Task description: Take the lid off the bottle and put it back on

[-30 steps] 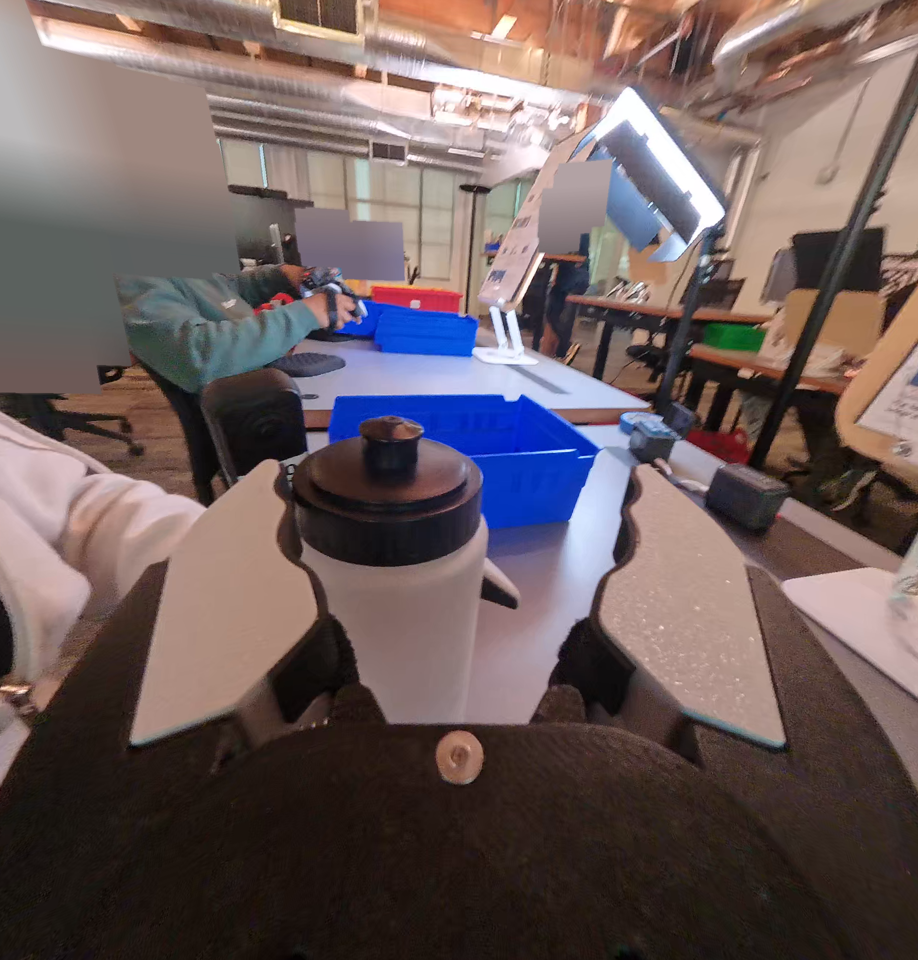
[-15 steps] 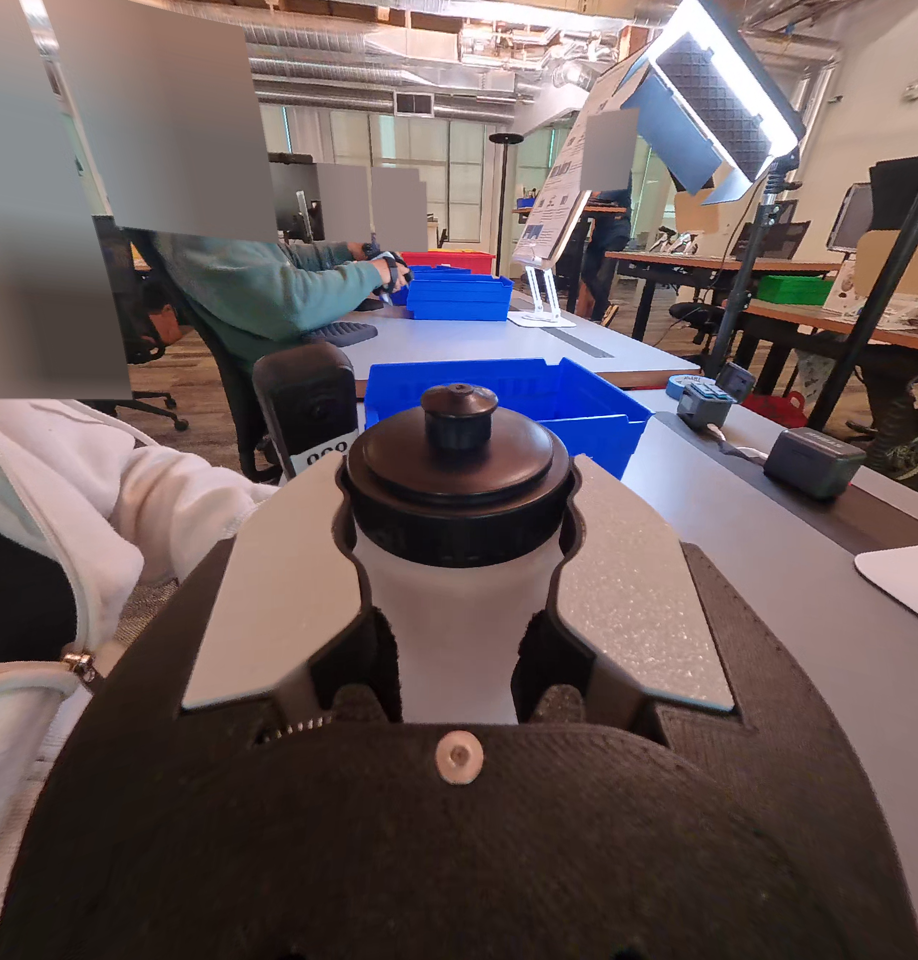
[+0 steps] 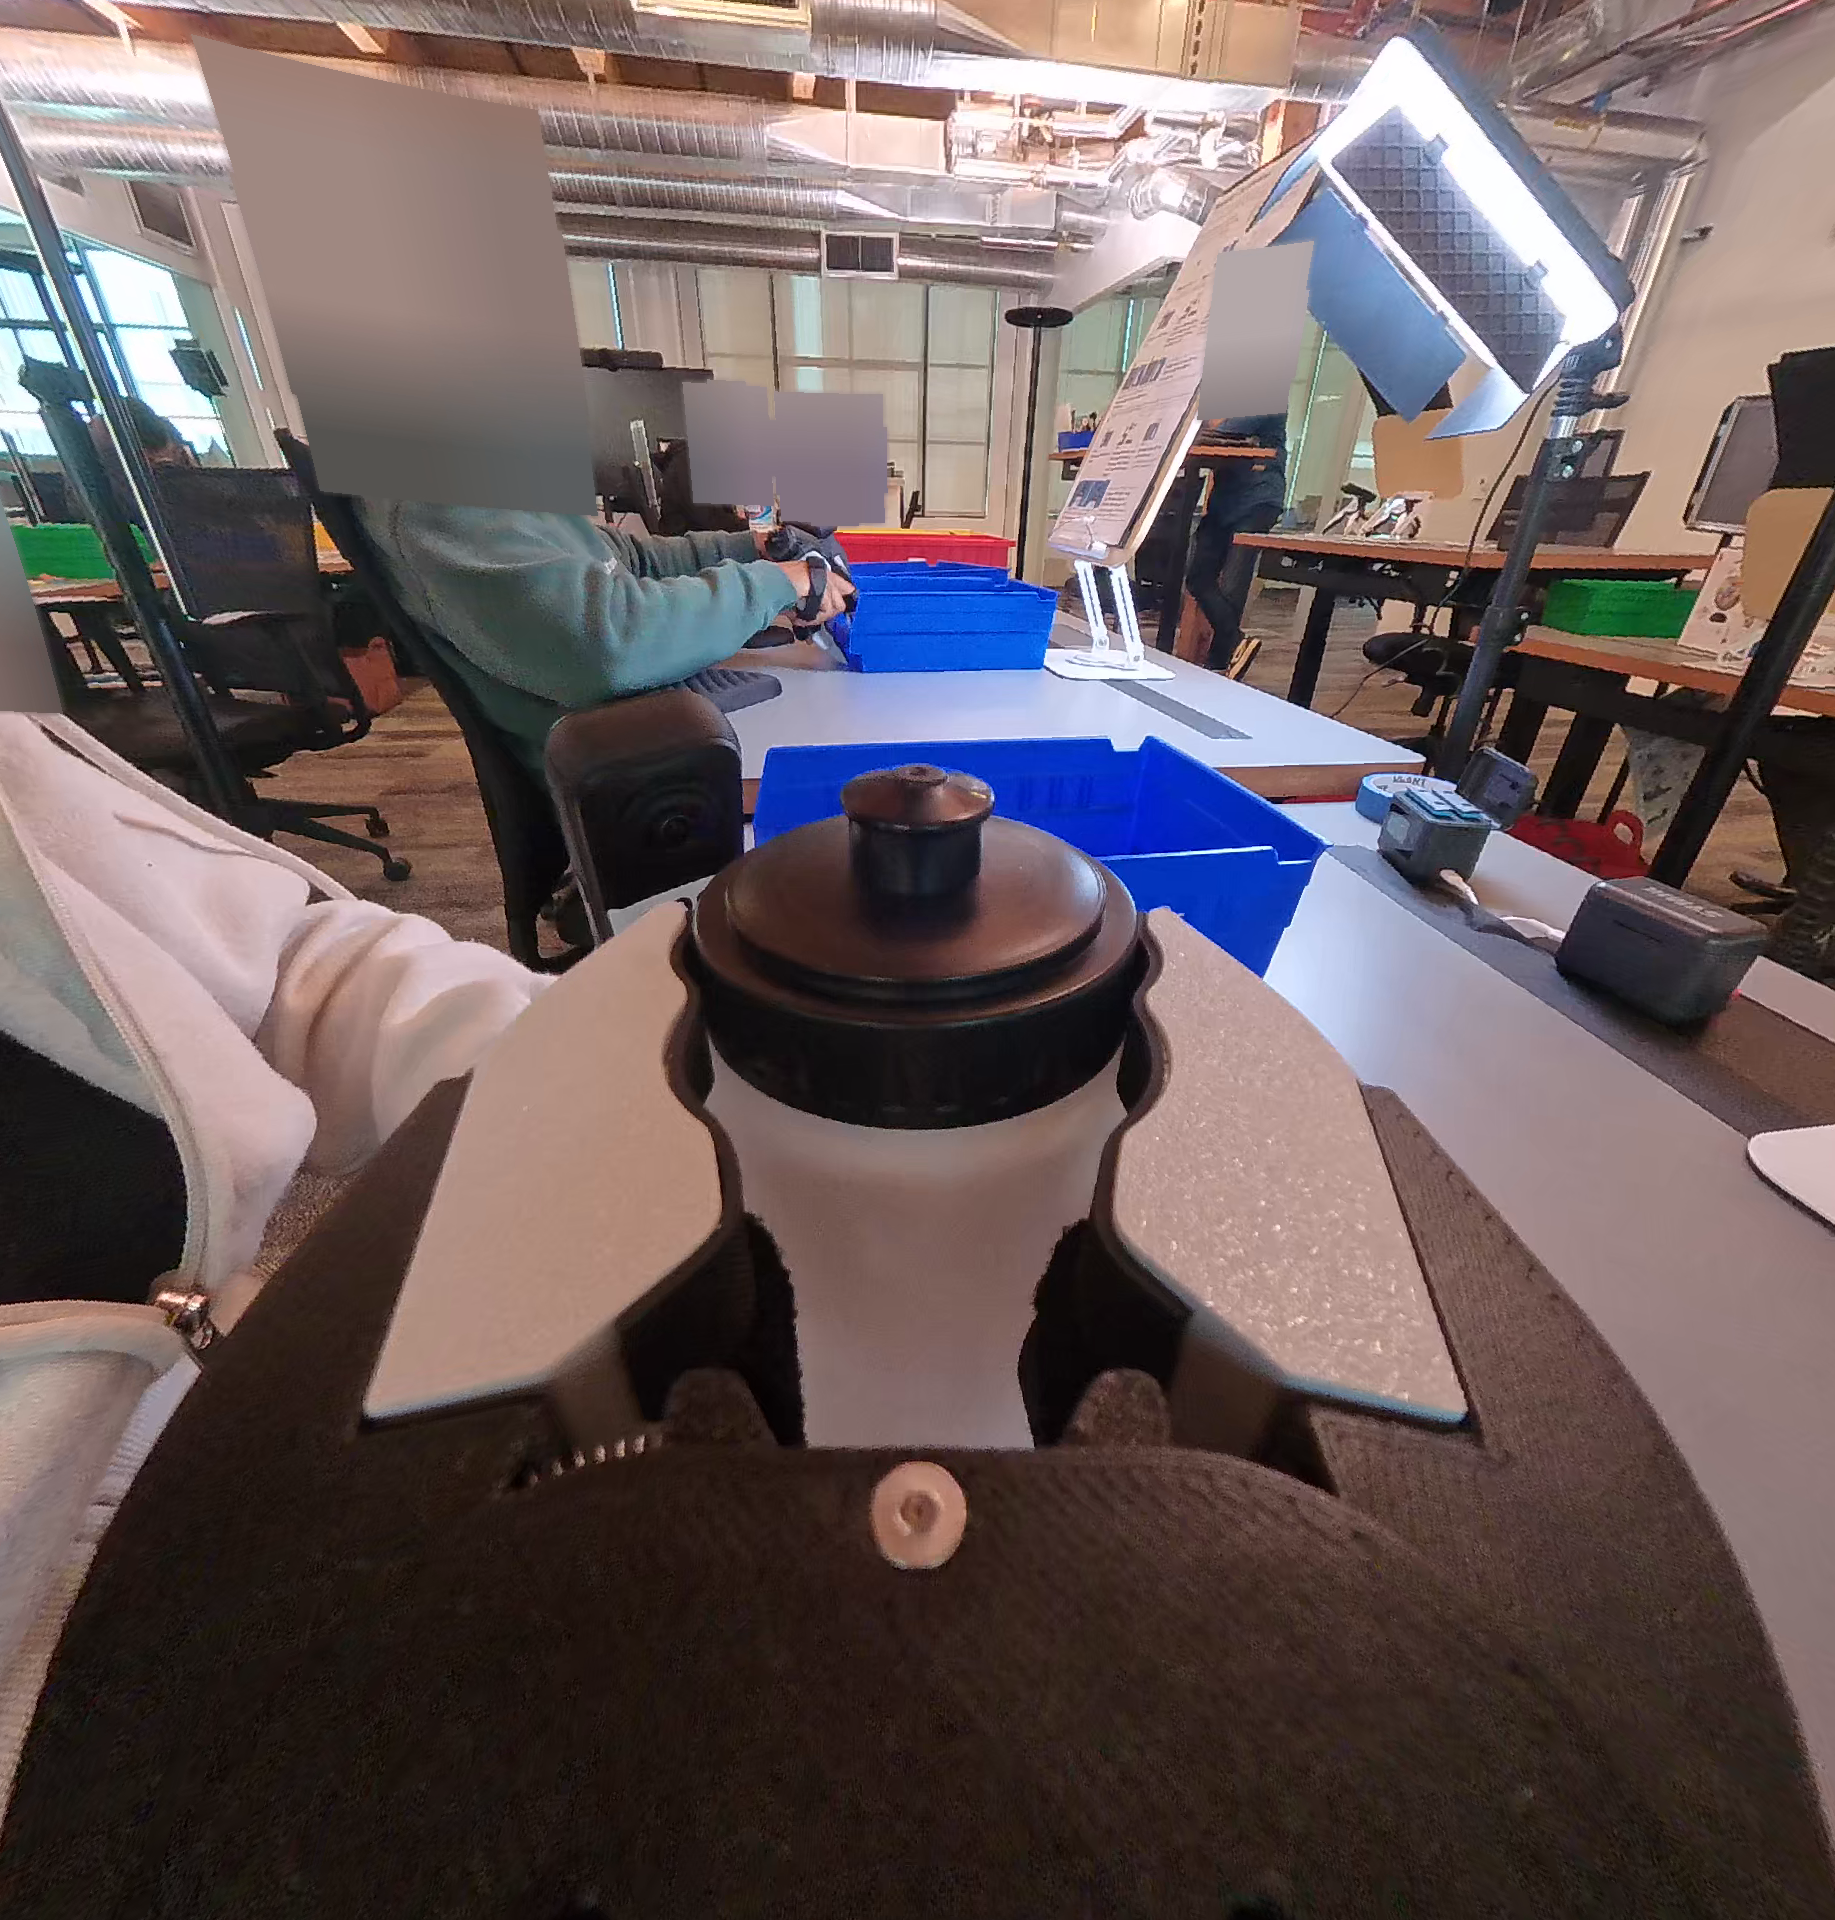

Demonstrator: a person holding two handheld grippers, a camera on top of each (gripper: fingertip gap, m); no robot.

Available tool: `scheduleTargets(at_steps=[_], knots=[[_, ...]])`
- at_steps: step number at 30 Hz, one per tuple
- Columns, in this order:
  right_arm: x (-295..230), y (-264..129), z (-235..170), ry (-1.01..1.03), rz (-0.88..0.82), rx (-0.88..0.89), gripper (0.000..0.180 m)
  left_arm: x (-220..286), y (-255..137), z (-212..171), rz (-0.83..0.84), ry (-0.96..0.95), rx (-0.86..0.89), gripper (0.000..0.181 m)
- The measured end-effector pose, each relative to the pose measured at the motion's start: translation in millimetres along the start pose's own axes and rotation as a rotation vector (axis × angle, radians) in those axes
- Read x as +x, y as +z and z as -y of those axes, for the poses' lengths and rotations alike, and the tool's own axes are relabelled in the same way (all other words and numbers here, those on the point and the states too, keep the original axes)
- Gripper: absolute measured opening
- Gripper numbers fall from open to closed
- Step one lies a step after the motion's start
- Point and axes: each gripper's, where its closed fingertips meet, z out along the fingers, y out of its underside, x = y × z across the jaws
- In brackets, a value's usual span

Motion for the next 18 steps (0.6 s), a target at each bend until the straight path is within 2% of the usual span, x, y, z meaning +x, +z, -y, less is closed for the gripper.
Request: scheduleTargets(at_steps=[8,11,14,18], knots=[[-7.0,1.1,2.2,0.001,0.065,0.060,0.078,4.2,-0.6,0.3,-0.021,0.008,-0.007,0.097],[-5.5,0.6,6.0,0.000,0.050,0.084,0.096,3.0,-0.3,0.2,-0.011,0.007,-0.007,0.097],[-7.8,0.4,8.0,-0.013,0.044,0.081,0.079,4.8,-0.2,0.5,-0.016,0.017,-0.007,0.097],[-13.0,-0.9,7.1,-0.038,0.049,0.029,0.077,12.5,-1.9,0.6,-0.071,0.004,-0.030,0.091]])
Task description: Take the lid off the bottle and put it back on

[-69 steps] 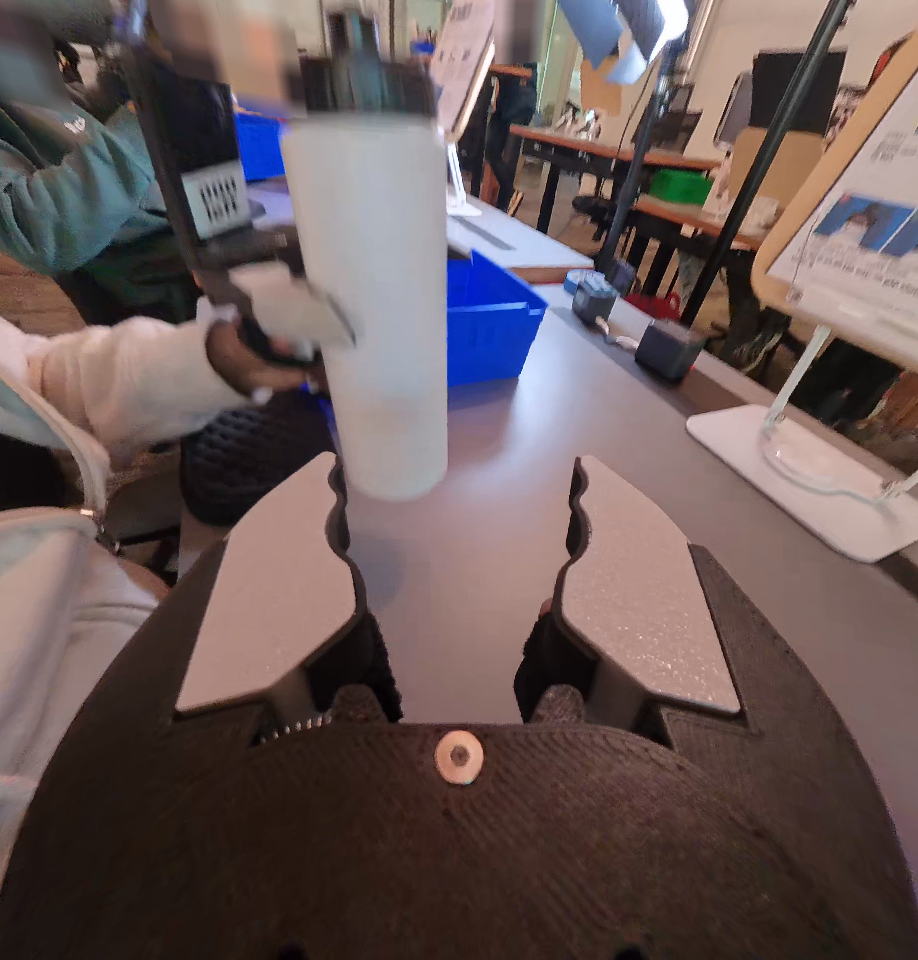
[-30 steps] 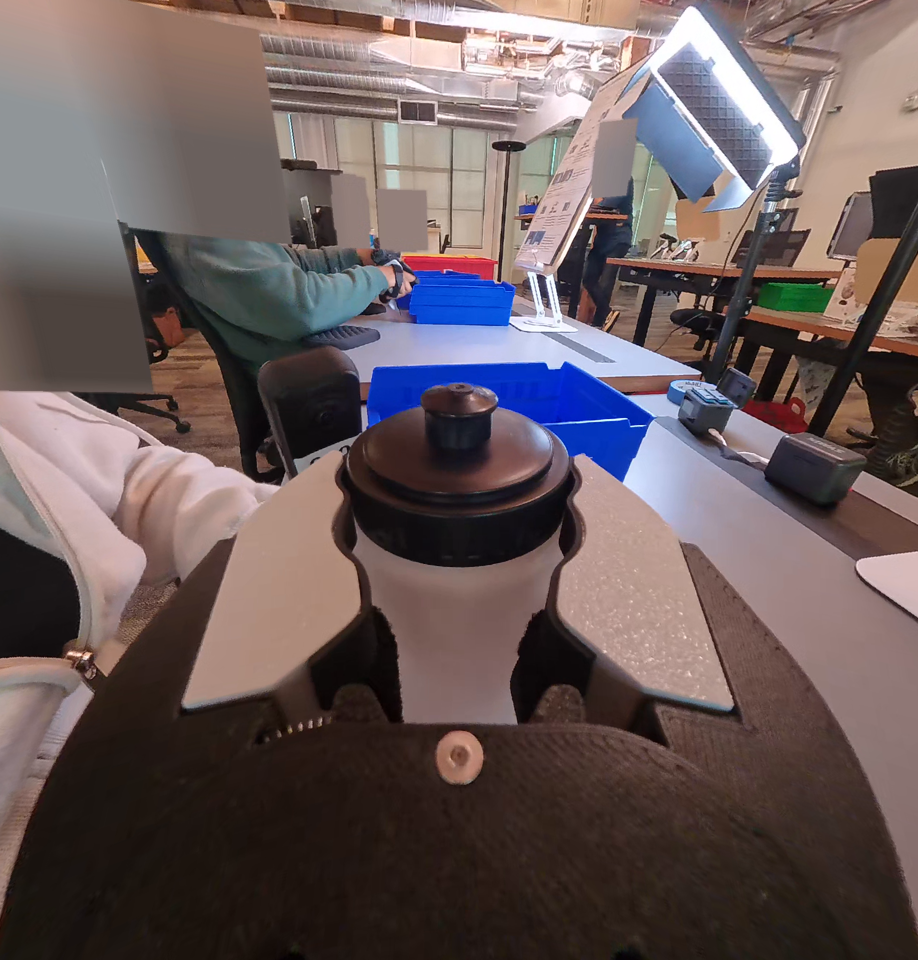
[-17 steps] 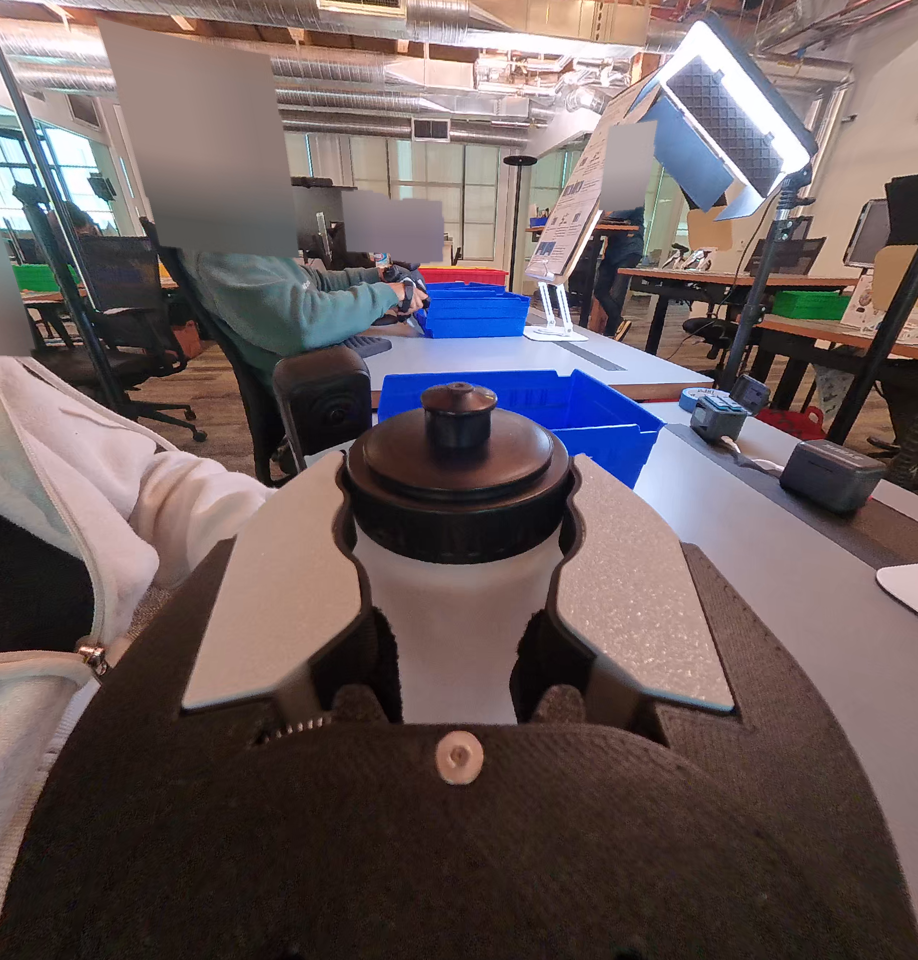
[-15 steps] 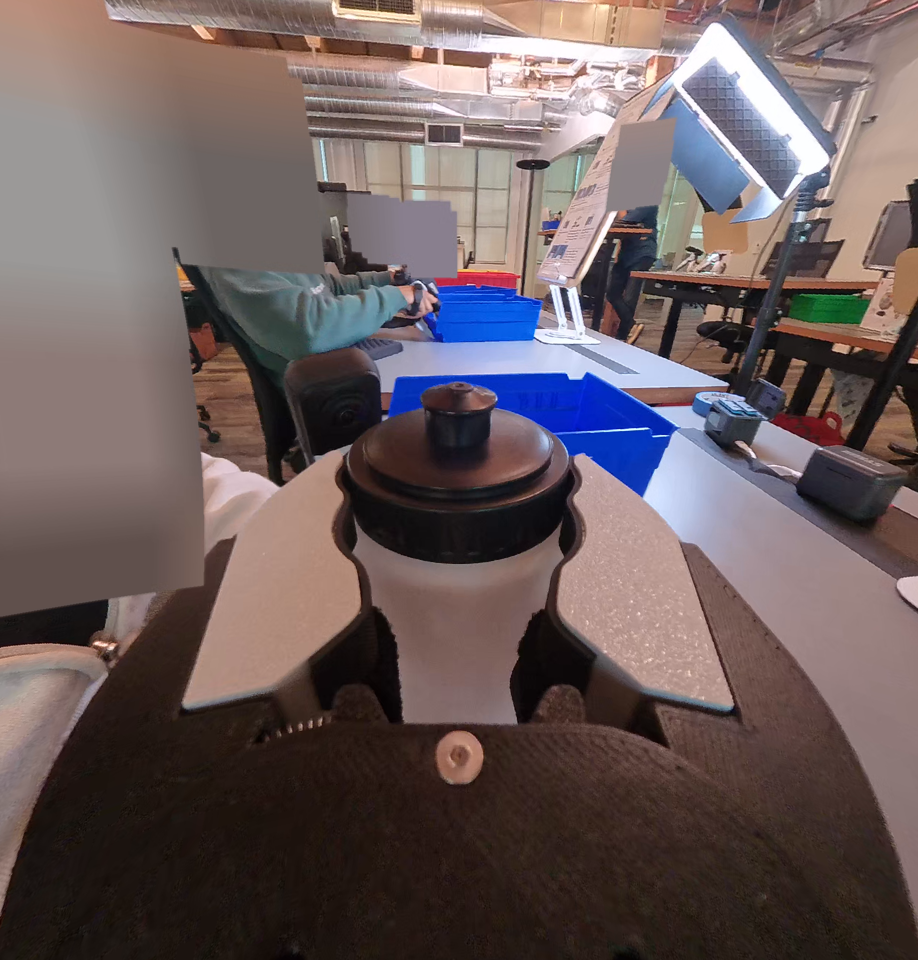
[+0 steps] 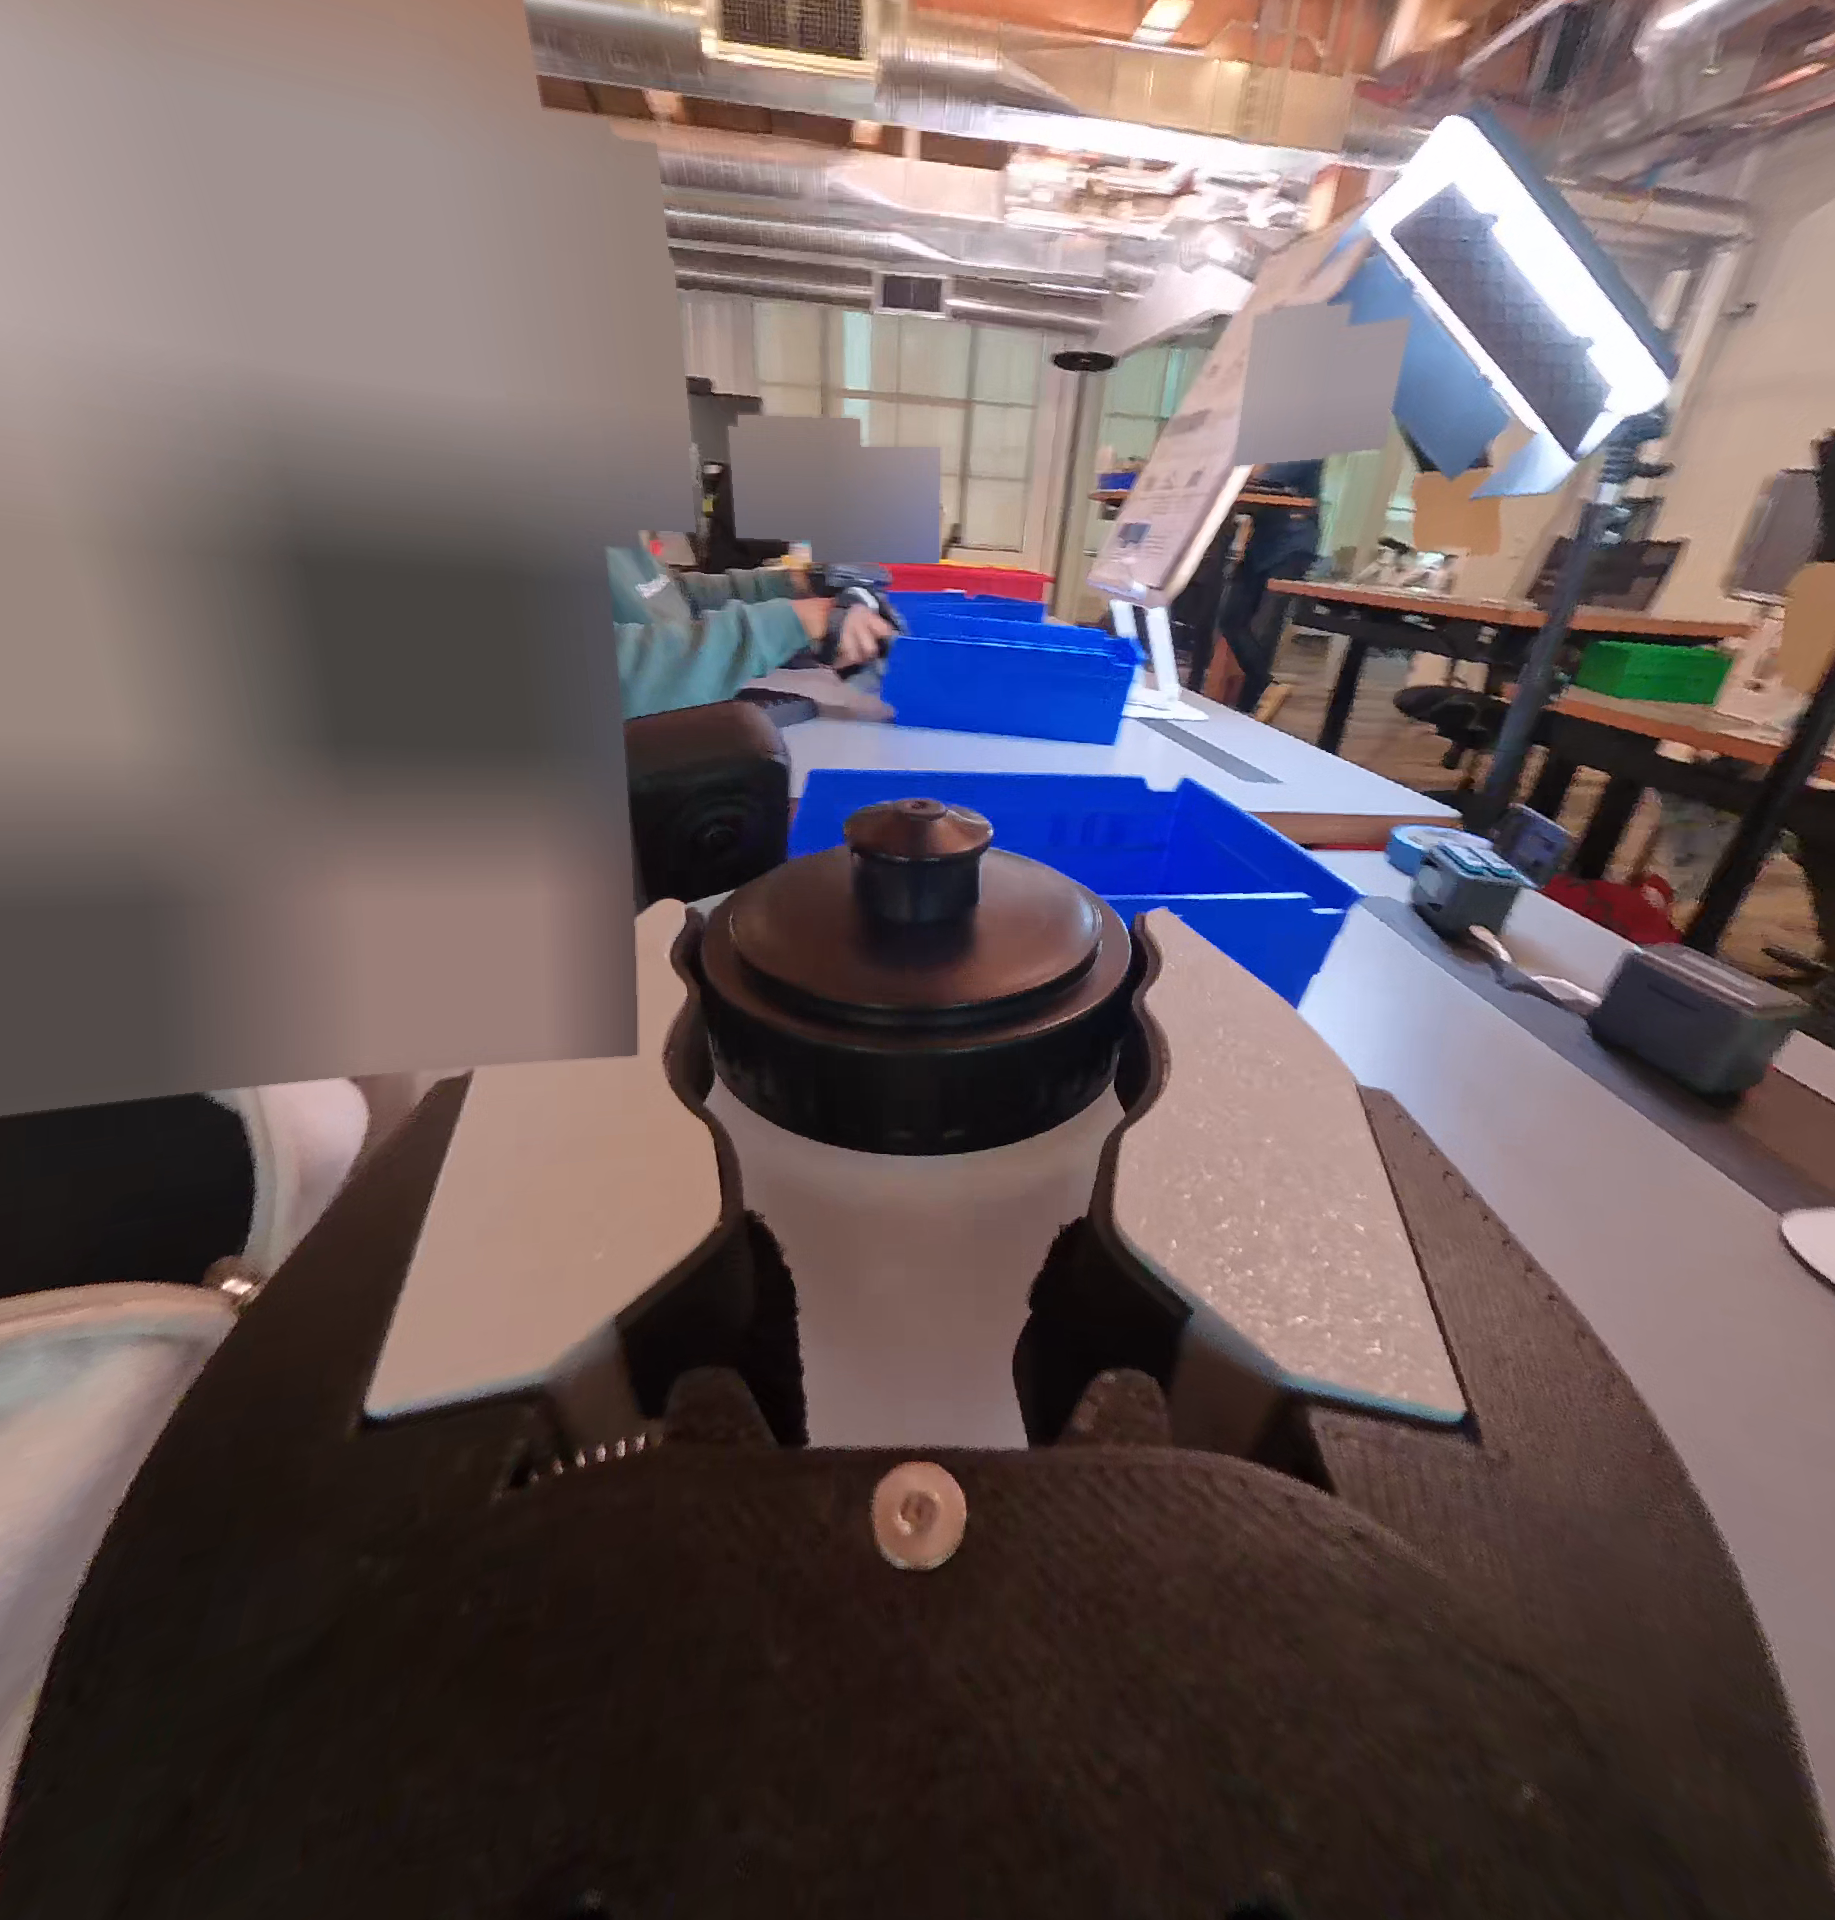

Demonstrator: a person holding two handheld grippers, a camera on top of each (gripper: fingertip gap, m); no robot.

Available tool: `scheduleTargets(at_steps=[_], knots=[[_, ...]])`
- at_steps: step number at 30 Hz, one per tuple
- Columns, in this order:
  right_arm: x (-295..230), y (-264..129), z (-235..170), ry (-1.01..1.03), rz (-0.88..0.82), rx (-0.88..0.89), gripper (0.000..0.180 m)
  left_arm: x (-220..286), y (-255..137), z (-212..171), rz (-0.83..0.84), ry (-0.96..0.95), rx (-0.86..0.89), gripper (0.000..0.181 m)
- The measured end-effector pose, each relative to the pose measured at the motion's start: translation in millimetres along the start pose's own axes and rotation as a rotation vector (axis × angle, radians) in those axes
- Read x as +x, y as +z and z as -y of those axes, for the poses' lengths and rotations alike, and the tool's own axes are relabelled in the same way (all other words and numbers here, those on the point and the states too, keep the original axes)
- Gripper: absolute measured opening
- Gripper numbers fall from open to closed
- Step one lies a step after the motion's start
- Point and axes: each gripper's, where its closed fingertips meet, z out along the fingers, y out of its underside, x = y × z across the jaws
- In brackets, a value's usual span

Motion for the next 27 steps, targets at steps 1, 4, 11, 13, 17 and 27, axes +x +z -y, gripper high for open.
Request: scheduleTargets(at_steps=[1,4,11,13,17,27], knots=[[-4.7,-0.7,1.3,0.004,0.039,0.010,0.077,4.8,0.1,1.5,-0.033,-0.029,0.014,0.089],[-6.1,-1.3,2.3,0.018,0.070,0.036,0.077,5.2,1.1,2.2,-0.023,-0.029,0.021,0.089],[-0.1,-7.0,3.1,0.063,0.119,0.103,0.076,2.2,3.5,-0.1,-0.034,-0.046,-0.017,0.087],[3.7,-8.9,2.9,0.084,0.129,0.119,0.076,1.2,4.9,-1.1,-0.041,-0.056,-0.033,0.087],[4.1,-12.1,2.8,0.100,0.174,0.130,0.076,3.1,5.8,-2.0,-0.084,-0.060,-0.055,0.087],[-24.0,-22.2,8.5,0.178,0.535,0.213,0.077,29.5,-0.7,0.5,-0.343,-0.052,-0.062,0.087]])
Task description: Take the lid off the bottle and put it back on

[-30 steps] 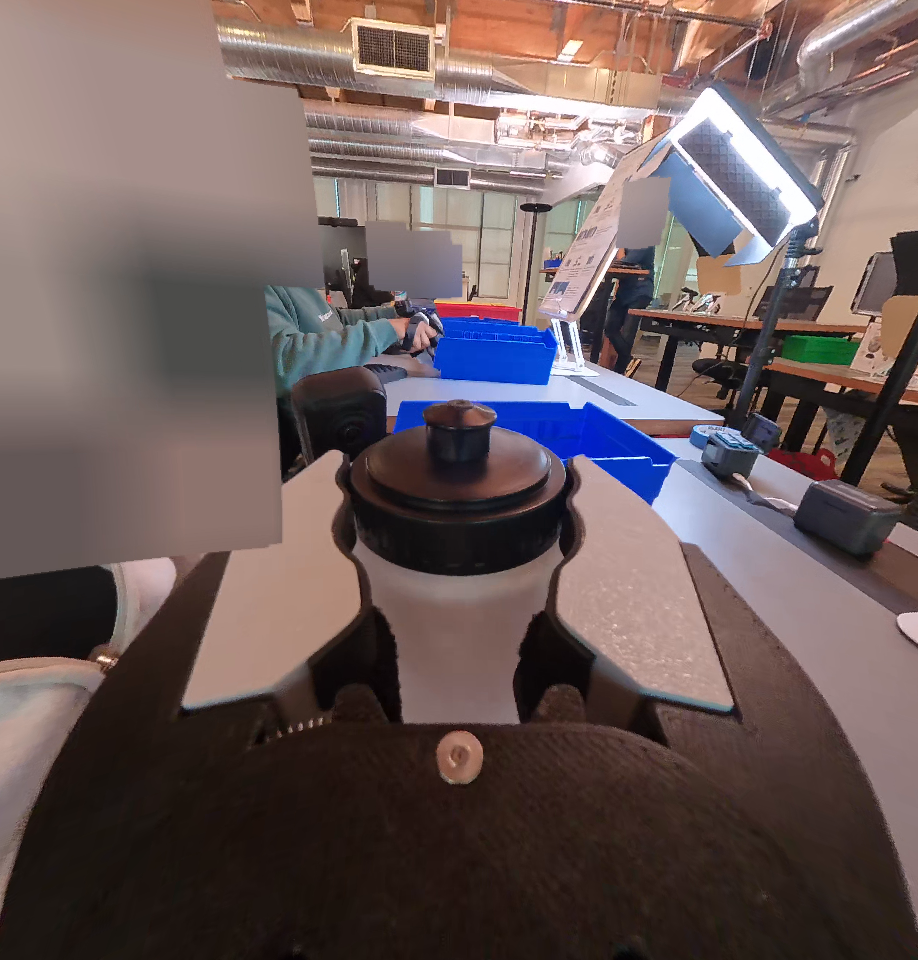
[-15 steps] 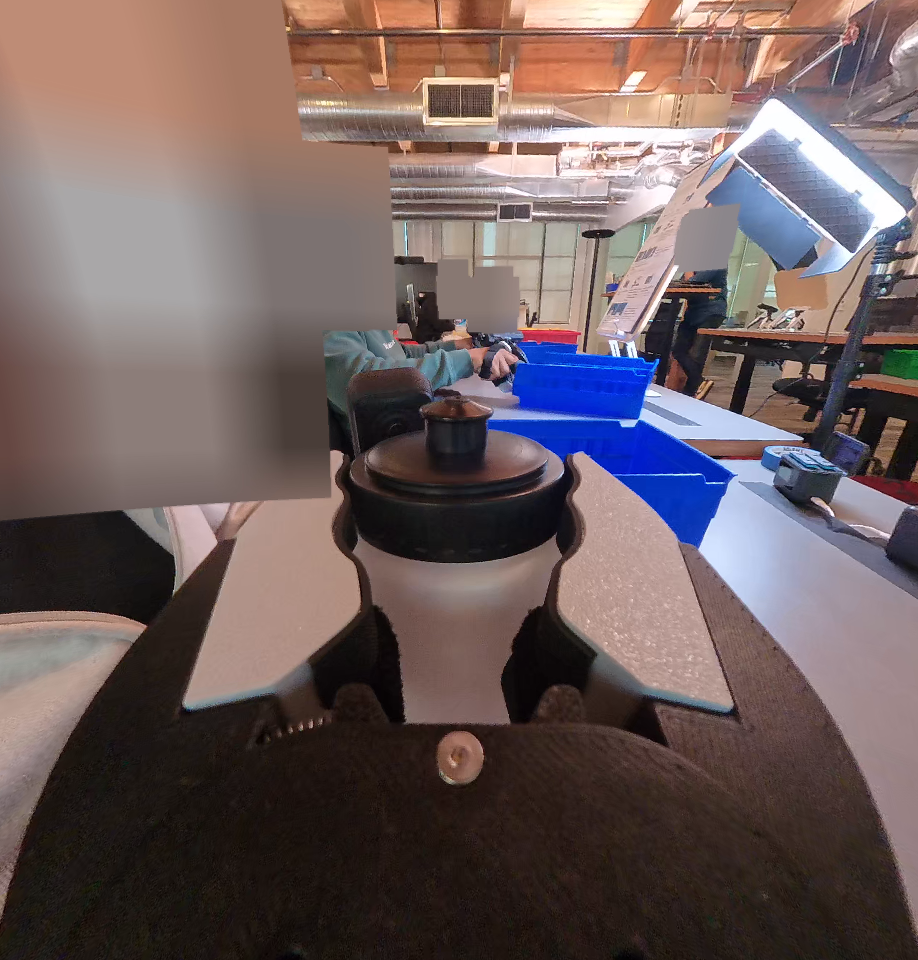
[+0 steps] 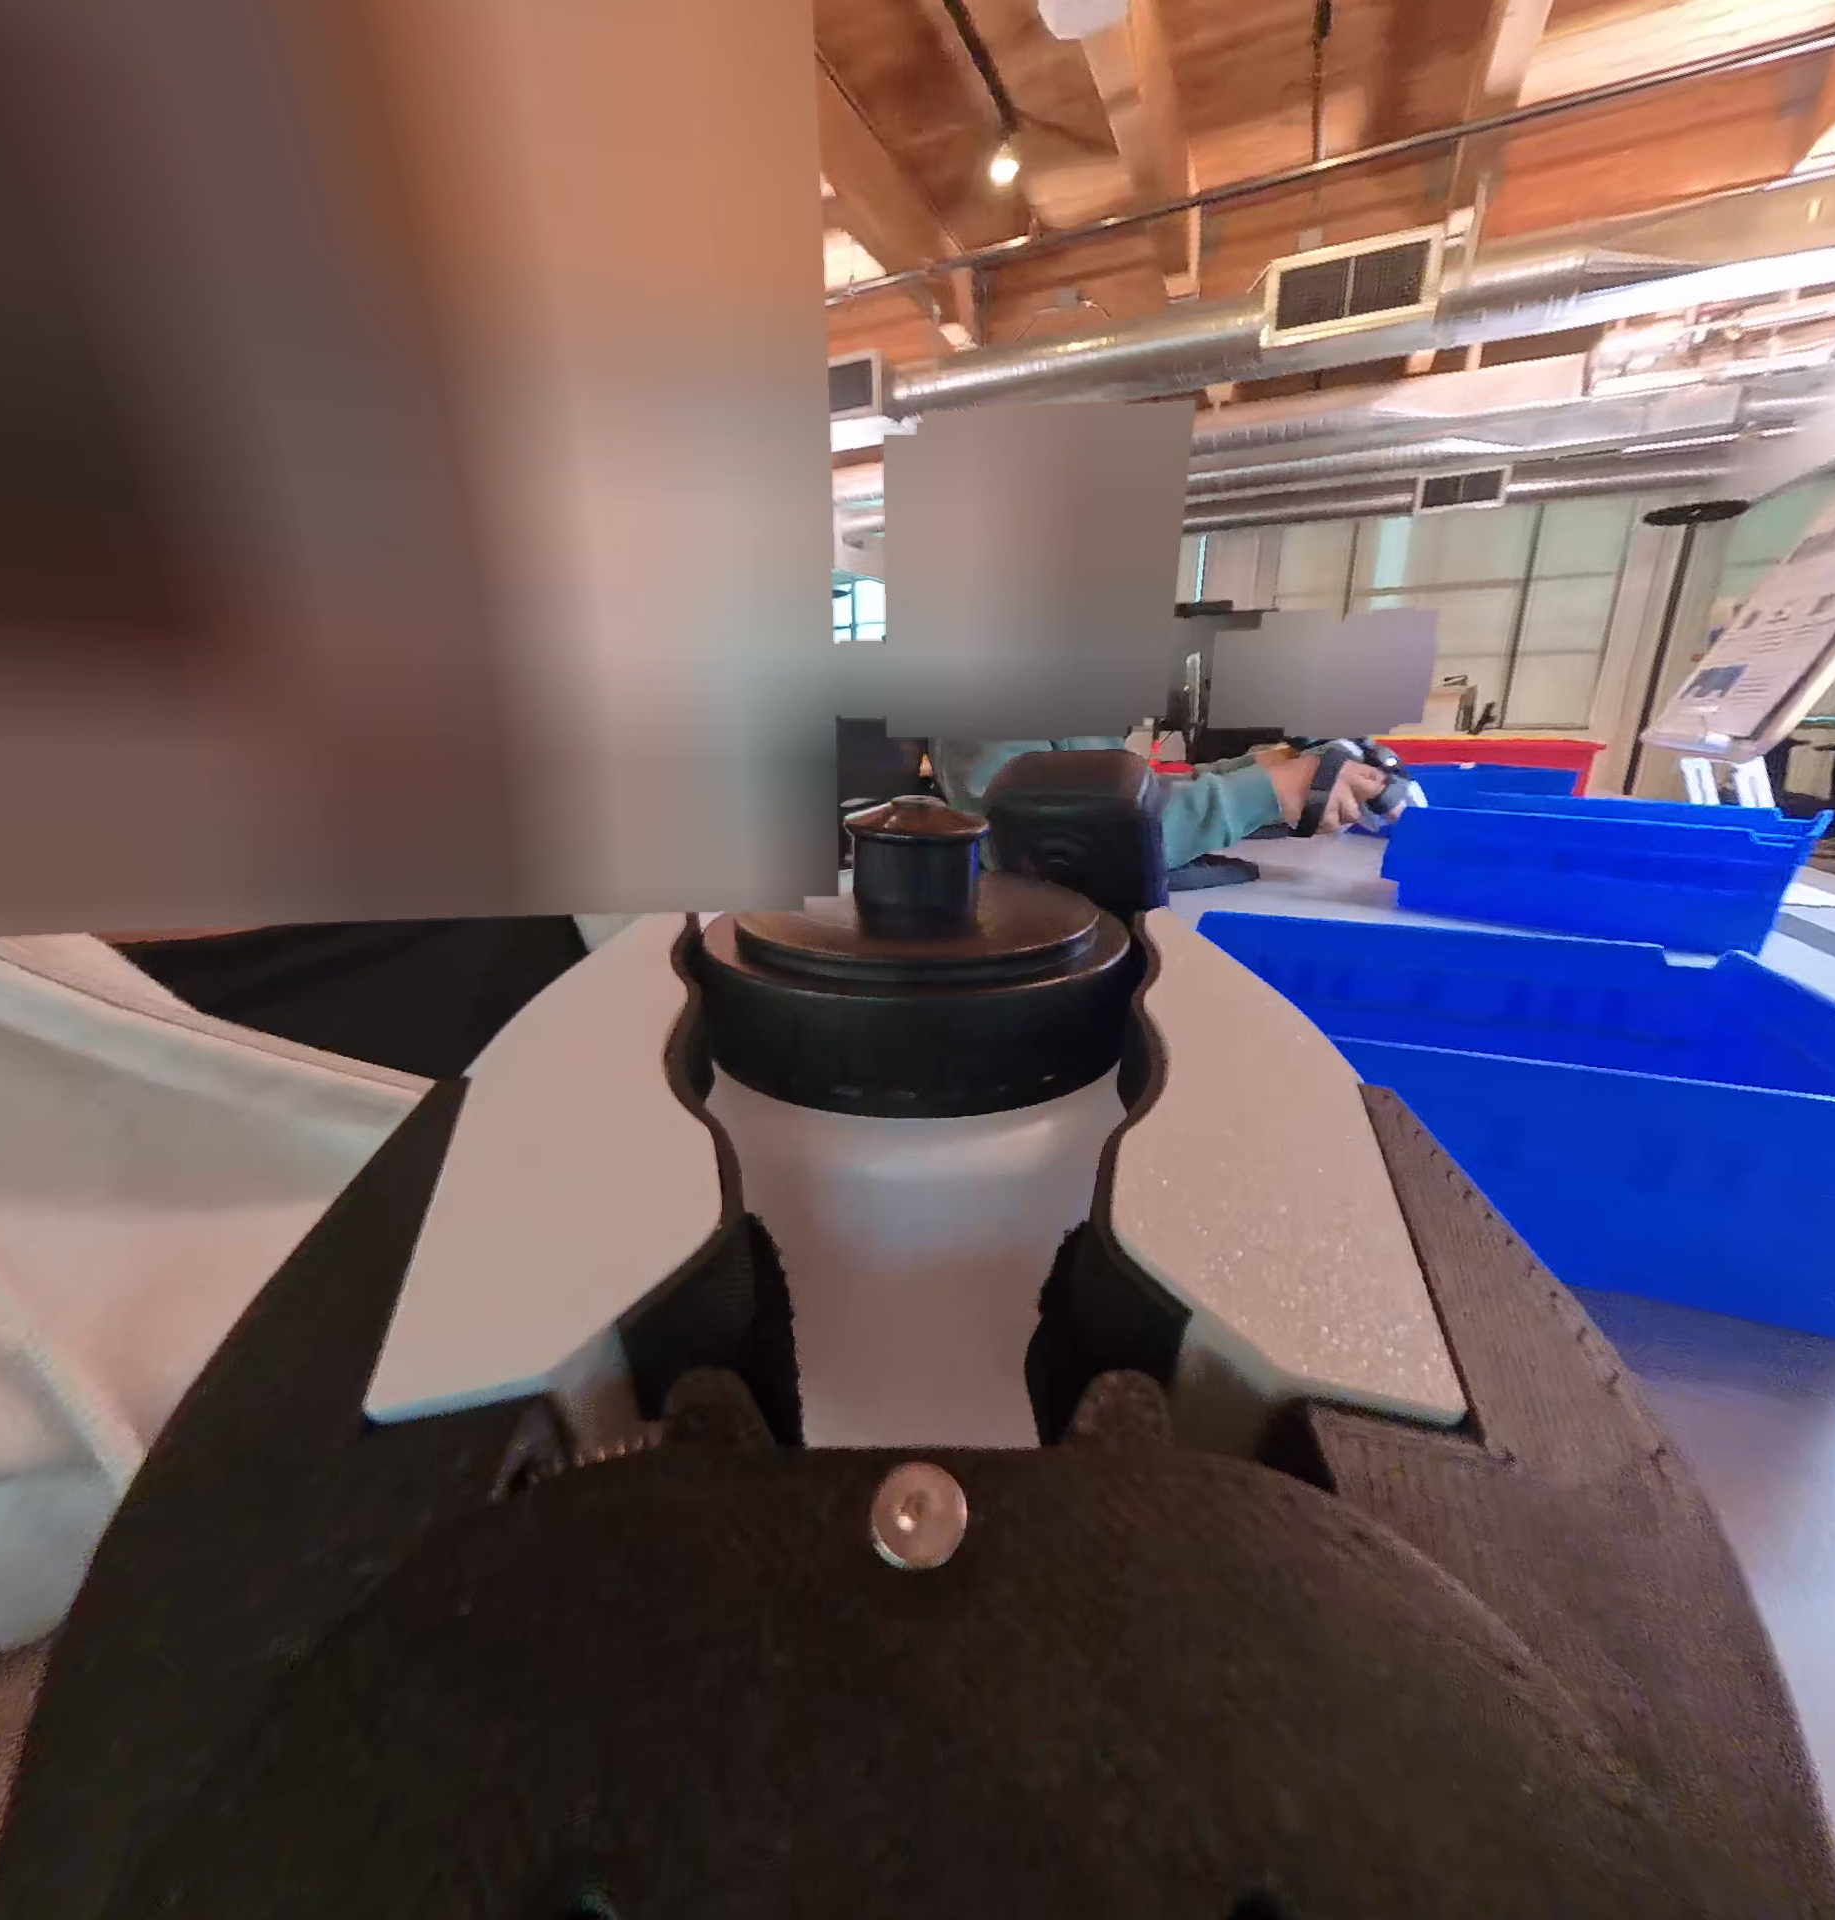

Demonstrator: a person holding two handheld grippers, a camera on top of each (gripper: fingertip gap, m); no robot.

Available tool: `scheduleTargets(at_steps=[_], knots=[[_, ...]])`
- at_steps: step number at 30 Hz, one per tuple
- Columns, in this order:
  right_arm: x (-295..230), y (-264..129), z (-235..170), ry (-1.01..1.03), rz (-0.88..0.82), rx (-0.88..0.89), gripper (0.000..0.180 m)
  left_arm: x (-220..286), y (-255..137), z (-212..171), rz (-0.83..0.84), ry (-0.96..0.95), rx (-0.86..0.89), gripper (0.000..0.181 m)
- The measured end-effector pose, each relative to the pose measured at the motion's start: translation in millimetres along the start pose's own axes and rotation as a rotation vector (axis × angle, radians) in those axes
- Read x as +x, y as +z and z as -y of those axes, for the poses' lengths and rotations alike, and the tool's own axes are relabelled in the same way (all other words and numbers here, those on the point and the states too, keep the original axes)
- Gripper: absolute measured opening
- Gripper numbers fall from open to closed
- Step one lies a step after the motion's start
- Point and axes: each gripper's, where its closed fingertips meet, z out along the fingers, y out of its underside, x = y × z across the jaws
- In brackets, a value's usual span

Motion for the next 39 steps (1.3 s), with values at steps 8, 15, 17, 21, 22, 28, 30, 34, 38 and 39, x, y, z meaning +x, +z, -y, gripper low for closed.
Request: scheduleTargets(at_steps=[8,15,17,21,22,28,30,34,38,39], knots=[[56.4,-20.7,20.2,-0.286,-0.679,-0.003,0.104,-66.5,-30.1,-5.9,0.558,-0.043,-0.005,0.088],[55.7,-9.9,-4.1,-0.248,-0.709,-0.204,0.083,-49.9,-19.8,-3.2,0.457,-0.012,0.000,0.088],[41.9,-4.3,-5.2,-0.221,-0.570,-0.186,0.076,-33.2,-15.8,-1.8,0.318,-0.005,0.015,0.088],[12.8,2.3,-6.8,-0.059,-0.253,-0.118,0.076,-3.0,-10.0,-0.4,0.092,-0.033,0.022,0.087],[13.5,1.5,-6.2,-0.069,-0.249,-0.108,0.076,-5.1,-10.0,-0.6,0.107,-0.029,0.019,0.087],[40.7,-6.4,11.7,-0.302,-0.578,-0.049,0.097,-54.6,-28.1,-5.2,0.479,-0.044,0.005,0.088],[49.8,-7.3,7.2,-0.374,-0.704,-0.140,0.091,-55.1,-27.1,-4.5,0.506,-0.012,-0.002,0.088],[48.7,-7.4,-2.4,-0.340,-0.710,-0.242,0.080,-38.2,-18.6,-2.6,0.382,0.002,0.003,0.087],[11.0,6.8,-5.6,-0.160,-0.338,-0.155,0.078,10.8,-9.2,1.4,-0.003,-0.067,0.035,0.087],[3.6,8.7,-5.5,-0.115,-0.262,-0.130,0.078,17.5,-8.2,2.3,-0.050,-0.080,0.036,0.087]])
